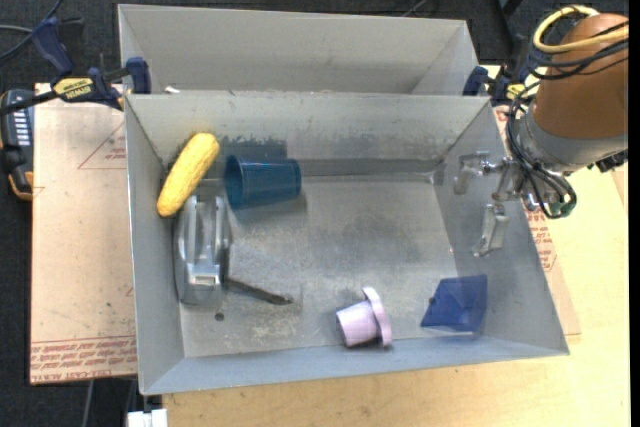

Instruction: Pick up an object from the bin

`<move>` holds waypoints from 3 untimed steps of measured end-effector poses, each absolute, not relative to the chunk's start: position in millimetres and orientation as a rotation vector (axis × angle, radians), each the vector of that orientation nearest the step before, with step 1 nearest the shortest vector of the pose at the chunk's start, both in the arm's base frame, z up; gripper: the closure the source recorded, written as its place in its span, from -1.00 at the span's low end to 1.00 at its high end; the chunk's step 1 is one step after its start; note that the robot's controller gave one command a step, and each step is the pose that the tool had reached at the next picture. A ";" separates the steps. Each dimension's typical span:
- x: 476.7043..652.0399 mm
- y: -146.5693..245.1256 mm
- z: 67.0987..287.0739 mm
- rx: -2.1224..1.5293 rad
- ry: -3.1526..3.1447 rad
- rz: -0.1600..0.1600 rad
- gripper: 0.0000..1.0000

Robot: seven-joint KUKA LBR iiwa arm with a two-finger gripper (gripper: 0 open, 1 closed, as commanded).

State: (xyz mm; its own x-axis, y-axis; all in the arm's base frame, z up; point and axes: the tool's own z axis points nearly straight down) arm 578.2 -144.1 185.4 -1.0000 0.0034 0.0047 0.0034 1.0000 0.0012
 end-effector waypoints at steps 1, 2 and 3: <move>580.0 -143.3 188.7 0.001 -3.144 0.000 -1.00; 508.7 -148.1 92.2 0.527 -3.102 0.000 -1.00; 501.7 -149.8 144.8 0.735 -3.064 0.004 -1.00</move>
Offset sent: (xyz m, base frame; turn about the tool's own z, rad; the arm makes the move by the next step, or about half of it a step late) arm -0.0868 -0.0058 -0.1154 -0.4158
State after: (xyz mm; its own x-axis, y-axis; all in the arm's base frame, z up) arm 501.7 -149.8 144.8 -0.8912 -0.4536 -0.0080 -0.4536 0.8912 -0.0045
